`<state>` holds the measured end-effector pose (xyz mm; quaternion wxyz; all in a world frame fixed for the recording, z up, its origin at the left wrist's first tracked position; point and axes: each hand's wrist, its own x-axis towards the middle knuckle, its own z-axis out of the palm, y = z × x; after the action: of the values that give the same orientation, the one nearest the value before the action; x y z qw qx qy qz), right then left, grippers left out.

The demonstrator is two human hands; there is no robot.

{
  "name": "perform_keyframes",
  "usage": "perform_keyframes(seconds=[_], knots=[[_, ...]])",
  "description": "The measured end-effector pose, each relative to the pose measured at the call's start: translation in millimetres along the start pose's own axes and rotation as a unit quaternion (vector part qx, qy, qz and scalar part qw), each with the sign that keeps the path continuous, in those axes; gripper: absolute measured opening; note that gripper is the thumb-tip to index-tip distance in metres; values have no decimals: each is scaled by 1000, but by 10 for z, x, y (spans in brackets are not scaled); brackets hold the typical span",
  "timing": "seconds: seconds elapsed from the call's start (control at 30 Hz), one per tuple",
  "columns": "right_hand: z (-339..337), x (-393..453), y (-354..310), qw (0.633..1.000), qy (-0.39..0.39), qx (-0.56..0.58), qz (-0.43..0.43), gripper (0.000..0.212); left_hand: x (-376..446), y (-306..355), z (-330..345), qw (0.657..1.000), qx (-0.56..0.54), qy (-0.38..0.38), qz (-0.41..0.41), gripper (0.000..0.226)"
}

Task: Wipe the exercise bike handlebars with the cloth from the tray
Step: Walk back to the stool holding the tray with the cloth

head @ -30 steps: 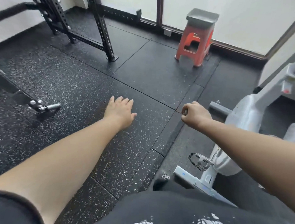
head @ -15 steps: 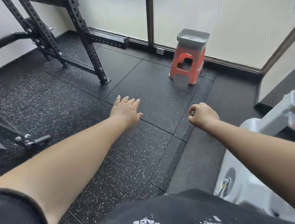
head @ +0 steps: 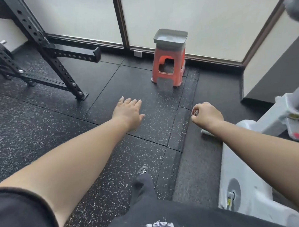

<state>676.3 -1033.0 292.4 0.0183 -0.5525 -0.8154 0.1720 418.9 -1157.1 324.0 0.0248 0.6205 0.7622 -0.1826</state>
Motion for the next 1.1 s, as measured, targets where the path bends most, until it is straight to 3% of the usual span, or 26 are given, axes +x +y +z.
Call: perform_keyframes(seconds=[0.47, 0.87, 1.1], knots=[[-337, 1810, -645, 998, 21, 10, 55, 12, 2119, -1190, -404, 998, 1, 34, 51, 67], [-733, 3422, -433, 996, 23, 6, 81, 13, 3670, -1390, -888, 997, 20, 37, 59, 67], [-1185, 4604, -213, 995, 42, 16, 84, 16, 4800, -1276, -1457, 995, 2, 74, 62, 65]])
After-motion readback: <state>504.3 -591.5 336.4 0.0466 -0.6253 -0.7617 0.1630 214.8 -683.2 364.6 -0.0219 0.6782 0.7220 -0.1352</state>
